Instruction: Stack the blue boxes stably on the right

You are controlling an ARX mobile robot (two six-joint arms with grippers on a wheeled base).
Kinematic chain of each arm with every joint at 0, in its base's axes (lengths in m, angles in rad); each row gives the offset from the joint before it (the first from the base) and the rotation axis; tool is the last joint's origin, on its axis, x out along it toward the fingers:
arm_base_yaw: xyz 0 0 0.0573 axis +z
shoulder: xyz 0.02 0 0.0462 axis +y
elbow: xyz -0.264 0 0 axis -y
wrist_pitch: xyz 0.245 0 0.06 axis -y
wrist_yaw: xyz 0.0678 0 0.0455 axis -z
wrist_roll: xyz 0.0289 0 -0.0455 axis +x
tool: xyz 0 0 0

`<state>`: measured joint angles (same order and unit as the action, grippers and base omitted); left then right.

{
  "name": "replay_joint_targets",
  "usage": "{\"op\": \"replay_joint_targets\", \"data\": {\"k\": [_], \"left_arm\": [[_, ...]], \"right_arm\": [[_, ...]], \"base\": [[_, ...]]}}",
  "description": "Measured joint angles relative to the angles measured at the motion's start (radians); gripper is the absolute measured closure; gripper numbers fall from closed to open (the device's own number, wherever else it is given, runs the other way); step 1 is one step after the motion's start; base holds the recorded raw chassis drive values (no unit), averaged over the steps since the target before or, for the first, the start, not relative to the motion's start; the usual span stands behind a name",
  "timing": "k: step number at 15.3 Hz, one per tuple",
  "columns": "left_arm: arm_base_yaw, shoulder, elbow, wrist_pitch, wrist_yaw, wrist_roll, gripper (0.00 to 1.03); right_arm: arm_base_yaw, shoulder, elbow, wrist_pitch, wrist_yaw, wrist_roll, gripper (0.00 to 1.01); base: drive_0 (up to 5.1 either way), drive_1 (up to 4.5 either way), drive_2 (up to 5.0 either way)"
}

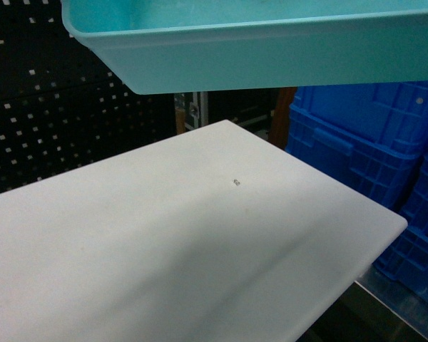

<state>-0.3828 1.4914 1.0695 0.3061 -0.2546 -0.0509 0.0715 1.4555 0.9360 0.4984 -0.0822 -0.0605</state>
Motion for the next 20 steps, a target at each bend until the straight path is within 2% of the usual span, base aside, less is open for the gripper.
{"op": "replay_joint_targets", "data": {"k": [16, 20], "left_arm": [[0.0, 0.0, 0.0, -0.001, 0.0, 0.0, 0.97], [0.006, 0.0, 0.0, -0.001, 0.004, 0.004, 0.97]], "right_arm": [[0.0, 0.0, 0.0, 0.0, 0.0, 0.0, 0.99], [0.002, 0.0, 0.0, 0.0, -0.002, 0.0, 0.99]], "base": [[-1.5, -1.54, -1.5], [3.0, -5.23, -2.3]]}}
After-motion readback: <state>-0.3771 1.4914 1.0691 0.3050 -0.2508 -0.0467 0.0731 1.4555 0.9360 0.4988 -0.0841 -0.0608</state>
